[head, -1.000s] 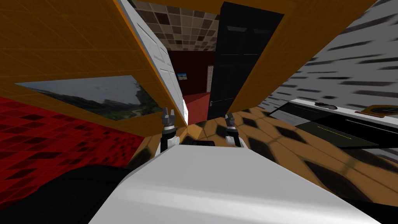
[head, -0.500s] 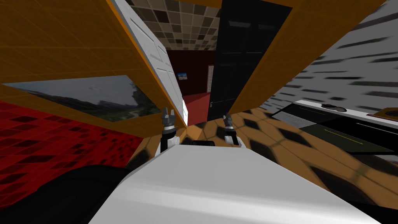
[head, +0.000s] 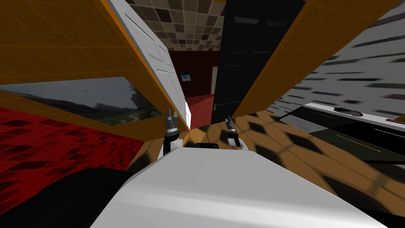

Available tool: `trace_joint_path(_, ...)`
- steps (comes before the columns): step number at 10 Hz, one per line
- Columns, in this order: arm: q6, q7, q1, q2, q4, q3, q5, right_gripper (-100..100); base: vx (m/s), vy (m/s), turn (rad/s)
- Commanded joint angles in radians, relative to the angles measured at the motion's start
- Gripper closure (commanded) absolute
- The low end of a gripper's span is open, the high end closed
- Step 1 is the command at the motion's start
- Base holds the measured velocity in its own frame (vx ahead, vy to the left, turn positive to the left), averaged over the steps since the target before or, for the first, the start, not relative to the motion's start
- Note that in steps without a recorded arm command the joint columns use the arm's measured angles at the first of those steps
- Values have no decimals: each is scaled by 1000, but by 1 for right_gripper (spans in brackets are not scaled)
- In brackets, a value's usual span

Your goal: Push the door open

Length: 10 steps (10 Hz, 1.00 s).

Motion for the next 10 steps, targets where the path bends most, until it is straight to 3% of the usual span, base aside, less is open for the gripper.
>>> trace_joint_path(1, -2, -14, -16, -5, 34, 1, 9, -100, 100, -43, 21)
trace_joint_path(10, -43, -76, -116, -17, 265, 4, 57, -100, 97, -39, 21)
